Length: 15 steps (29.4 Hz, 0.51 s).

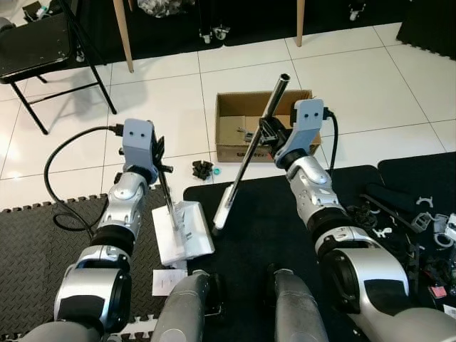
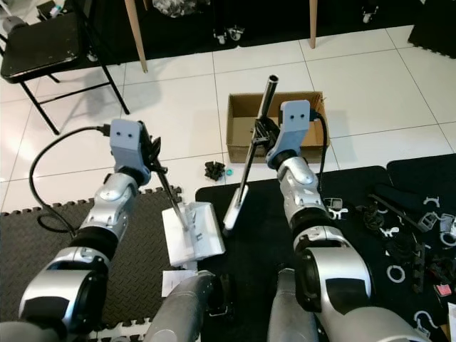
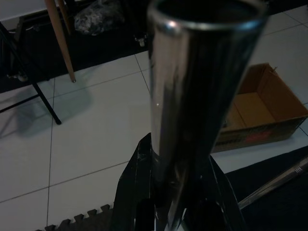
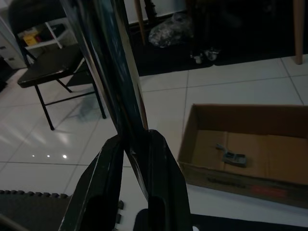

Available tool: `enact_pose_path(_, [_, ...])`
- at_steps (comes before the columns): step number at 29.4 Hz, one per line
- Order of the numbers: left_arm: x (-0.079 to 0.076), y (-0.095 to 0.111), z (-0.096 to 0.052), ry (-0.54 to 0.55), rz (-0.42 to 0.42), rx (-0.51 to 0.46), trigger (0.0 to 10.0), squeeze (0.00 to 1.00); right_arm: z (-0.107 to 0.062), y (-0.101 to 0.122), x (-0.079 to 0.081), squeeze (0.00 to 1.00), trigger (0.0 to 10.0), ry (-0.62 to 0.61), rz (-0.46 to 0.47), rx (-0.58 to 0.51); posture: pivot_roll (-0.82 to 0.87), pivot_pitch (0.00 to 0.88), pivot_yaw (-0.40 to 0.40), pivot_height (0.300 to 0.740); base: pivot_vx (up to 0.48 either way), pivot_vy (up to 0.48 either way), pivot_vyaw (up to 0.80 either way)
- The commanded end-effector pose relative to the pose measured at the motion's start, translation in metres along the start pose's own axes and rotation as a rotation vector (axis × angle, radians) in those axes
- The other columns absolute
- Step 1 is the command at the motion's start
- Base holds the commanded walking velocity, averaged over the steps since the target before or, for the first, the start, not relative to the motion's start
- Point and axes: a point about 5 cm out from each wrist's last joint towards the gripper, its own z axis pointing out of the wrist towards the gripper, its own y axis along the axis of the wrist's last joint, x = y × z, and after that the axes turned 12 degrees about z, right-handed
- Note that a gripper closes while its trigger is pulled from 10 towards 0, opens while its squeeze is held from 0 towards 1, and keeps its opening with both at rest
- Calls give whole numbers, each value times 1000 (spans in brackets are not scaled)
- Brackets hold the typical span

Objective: Sweep floor

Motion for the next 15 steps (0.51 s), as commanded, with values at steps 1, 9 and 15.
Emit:
enact_pose_path(1, [14, 2, 0, 33, 24, -9, 10000, 0, 1, 1, 2, 0, 10000, 6, 14, -22, 25, 77, 105, 740, 0, 0, 0])
enact_pose_path(9, [-6, -2, 0, 76, -74, -5, 10000, 0, -3, 7, -13, 0, 10000, 13, -51, 23, -28, 81, -5, 740, 0, 0, 0])
enact_pose_path(15, [-15, -6, -2, 108, -133, 6, 10000, 0, -5, 11, -21, 0, 10000, 10, -86, 52, -39, 68, -58, 740, 0, 0, 0])
